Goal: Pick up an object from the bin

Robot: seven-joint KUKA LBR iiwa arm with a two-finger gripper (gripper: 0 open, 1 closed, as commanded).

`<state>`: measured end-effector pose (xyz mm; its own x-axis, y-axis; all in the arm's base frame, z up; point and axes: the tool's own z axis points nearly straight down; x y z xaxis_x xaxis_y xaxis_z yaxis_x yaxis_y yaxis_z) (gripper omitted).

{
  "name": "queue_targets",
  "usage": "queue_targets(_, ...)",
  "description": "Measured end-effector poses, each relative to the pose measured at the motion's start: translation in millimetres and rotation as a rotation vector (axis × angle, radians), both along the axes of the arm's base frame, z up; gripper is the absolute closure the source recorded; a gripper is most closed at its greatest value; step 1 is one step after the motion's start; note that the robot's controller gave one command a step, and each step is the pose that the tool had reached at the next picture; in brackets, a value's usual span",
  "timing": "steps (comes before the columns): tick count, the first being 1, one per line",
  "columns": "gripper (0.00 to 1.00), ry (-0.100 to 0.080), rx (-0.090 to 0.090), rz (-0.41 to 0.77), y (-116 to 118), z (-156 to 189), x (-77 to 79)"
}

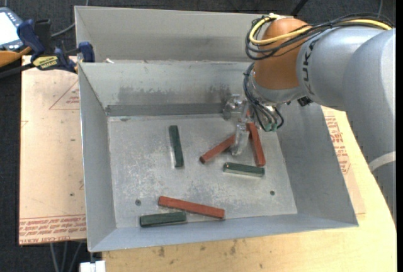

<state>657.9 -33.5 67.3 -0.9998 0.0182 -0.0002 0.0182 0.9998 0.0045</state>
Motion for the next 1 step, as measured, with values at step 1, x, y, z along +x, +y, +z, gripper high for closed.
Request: queue_targets(1, 0.0, -0.002, -0.003, -0.137, 0.9, 33.7, -18.2)
